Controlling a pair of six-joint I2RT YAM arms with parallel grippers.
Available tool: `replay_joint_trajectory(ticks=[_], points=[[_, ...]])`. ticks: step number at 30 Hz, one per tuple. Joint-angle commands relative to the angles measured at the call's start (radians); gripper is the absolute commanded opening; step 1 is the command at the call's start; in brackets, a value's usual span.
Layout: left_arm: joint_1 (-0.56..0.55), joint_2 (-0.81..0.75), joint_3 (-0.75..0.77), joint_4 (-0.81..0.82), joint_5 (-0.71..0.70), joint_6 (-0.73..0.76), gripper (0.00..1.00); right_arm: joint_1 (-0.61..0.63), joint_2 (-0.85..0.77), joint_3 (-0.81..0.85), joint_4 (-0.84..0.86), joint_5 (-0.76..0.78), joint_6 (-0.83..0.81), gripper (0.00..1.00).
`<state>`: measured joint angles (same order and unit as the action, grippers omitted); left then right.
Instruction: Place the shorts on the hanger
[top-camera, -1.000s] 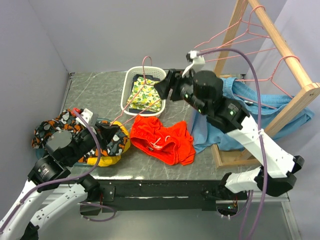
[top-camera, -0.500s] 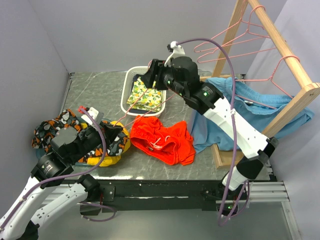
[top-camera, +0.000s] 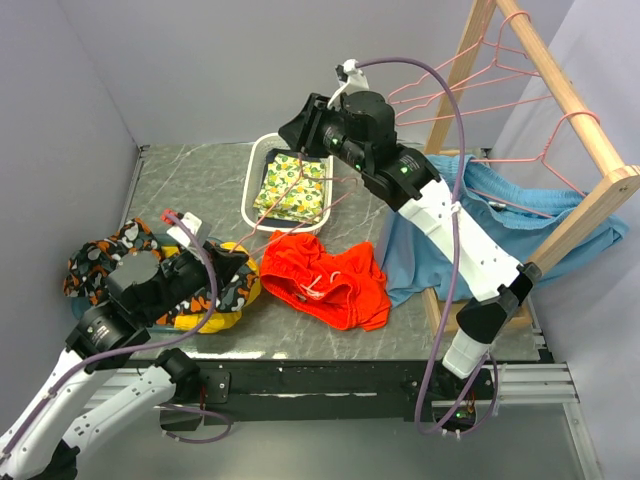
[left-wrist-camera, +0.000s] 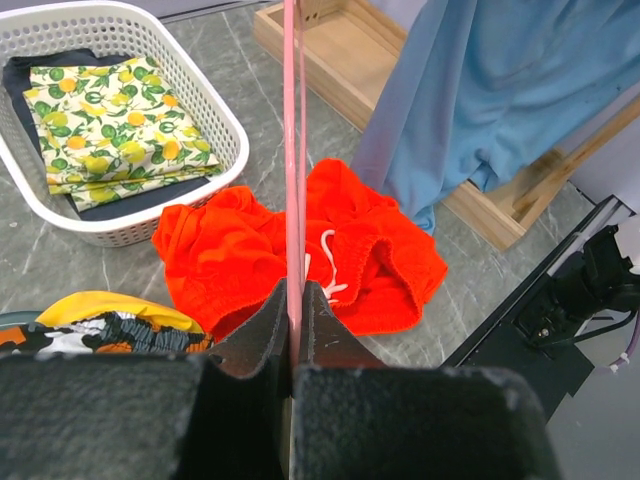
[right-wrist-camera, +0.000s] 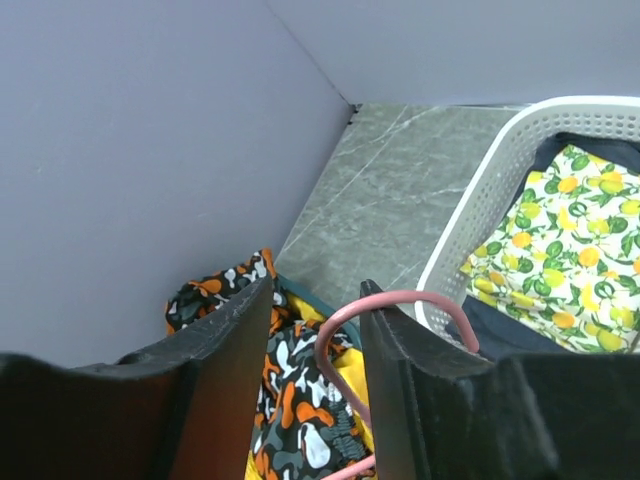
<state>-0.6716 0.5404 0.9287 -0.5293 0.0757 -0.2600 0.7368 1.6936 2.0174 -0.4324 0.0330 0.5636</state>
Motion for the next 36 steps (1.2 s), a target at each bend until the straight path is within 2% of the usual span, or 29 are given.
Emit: replay_joint_trajectory(ticks=[1, 4, 5, 7, 9, 11, 13, 14, 19, 25, 30, 36], points=[[0.001, 0.016, 0.012, 0.043, 0.018, -0.012, 0.01, -0.011, -0.018, -0.029, 0.087, -0.027, 0.022, 0.44], [0.001, 0.024, 0.018, 0.031, 0.018, -0.004, 0.01, -0.014, -0.037, -0.065, 0.11, -0.008, 0.015, 0.29], [0.001, 0.035, 0.021, 0.017, 0.015, -0.004, 0.01, -0.014, -0.038, -0.065, 0.107, -0.004, 0.007, 0.18], [0.0, 0.046, 0.035, 0.003, -0.019, -0.01, 0.01, -0.014, -0.038, -0.066, 0.098, 0.001, -0.002, 0.04], [0.001, 0.067, 0.067, -0.026, -0.059, -0.028, 0.32, -0.01, -0.055, -0.091, 0.113, 0.002, -0.002, 0.0], [0.001, 0.093, 0.111, -0.05, -0.073, -0.039, 0.51, 0.002, -0.086, -0.15, 0.144, 0.03, -0.007, 0.0], [0.001, 0.116, 0.149, -0.095, -0.125, -0.045, 0.65, 0.031, -0.106, -0.198, 0.159, 0.085, -0.033, 0.0], [0.0, 0.142, 0.189, -0.107, -0.145, -0.051, 0.67, 0.045, -0.12, -0.209, 0.168, 0.106, -0.044, 0.0], [0.001, 0.231, 0.303, -0.181, -0.154, -0.058, 0.72, 0.142, -0.126, -0.21, 0.158, 0.277, -0.122, 0.0], [0.001, 0.32, 0.314, -0.106, -0.134, -0.097, 0.73, 0.256, -0.08, -0.152, 0.126, 0.478, -0.134, 0.0], [0.001, 0.363, 0.256, 0.041, -0.148, -0.145, 0.69, 0.295, -0.057, -0.137, 0.127, 0.487, -0.111, 0.0], [0.001, 0.343, 0.147, 0.253, -0.175, -0.206, 0.65, 0.326, -0.032, -0.091, 0.115, 0.469, -0.091, 0.0]])
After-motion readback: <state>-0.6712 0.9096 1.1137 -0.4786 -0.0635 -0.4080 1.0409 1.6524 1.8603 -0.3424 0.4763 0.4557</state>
